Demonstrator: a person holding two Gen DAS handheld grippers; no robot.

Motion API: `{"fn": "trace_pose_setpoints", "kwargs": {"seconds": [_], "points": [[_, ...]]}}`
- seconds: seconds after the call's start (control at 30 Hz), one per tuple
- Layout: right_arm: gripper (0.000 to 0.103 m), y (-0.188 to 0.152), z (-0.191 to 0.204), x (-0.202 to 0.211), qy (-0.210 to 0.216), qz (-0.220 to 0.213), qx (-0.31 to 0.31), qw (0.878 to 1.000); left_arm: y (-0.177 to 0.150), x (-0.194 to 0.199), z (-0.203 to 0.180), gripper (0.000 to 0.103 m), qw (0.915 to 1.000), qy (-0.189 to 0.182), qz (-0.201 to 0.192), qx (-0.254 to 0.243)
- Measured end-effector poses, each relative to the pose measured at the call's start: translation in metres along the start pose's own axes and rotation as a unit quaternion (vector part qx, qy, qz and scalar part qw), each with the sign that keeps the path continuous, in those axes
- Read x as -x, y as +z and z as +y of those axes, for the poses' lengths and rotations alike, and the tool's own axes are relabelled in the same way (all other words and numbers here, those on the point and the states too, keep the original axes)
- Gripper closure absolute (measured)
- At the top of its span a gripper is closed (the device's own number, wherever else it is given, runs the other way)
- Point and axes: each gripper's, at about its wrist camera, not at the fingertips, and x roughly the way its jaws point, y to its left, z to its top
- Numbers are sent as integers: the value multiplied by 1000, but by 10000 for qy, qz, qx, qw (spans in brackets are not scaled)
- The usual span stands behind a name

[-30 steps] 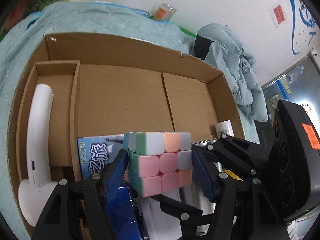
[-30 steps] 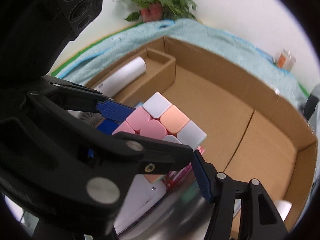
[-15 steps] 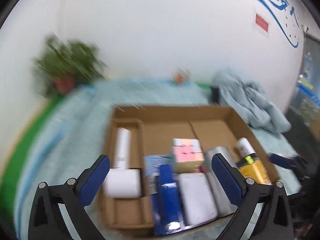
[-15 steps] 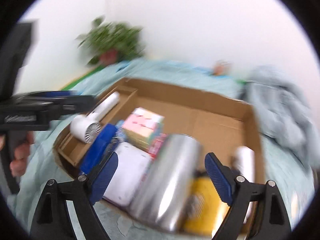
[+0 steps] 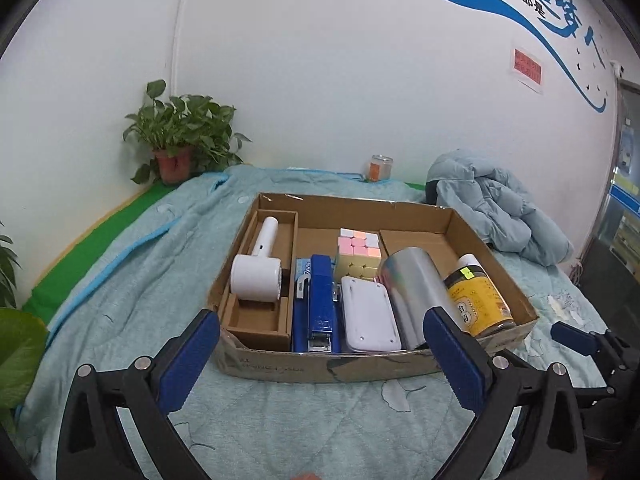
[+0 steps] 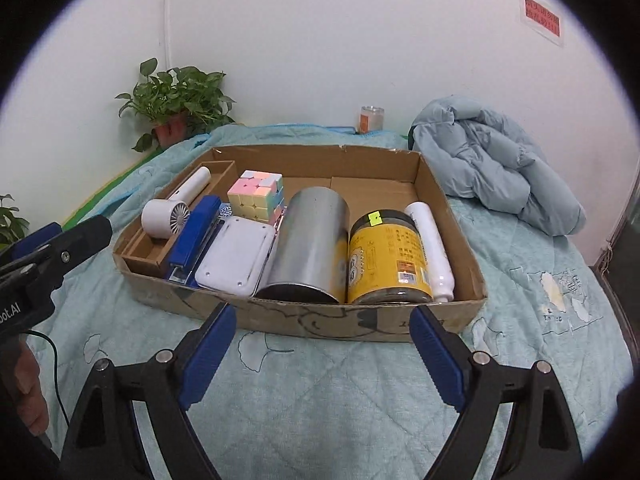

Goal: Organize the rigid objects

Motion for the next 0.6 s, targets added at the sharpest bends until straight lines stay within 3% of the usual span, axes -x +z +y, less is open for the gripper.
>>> {"fn": "trace_pose_setpoints", "kwargs": {"seconds": [0.6], "points": [[14, -2, -7, 9, -70, -131, -125, 9998, 9, -5, -6, 1, 9995, -181, 242, -111]]}}
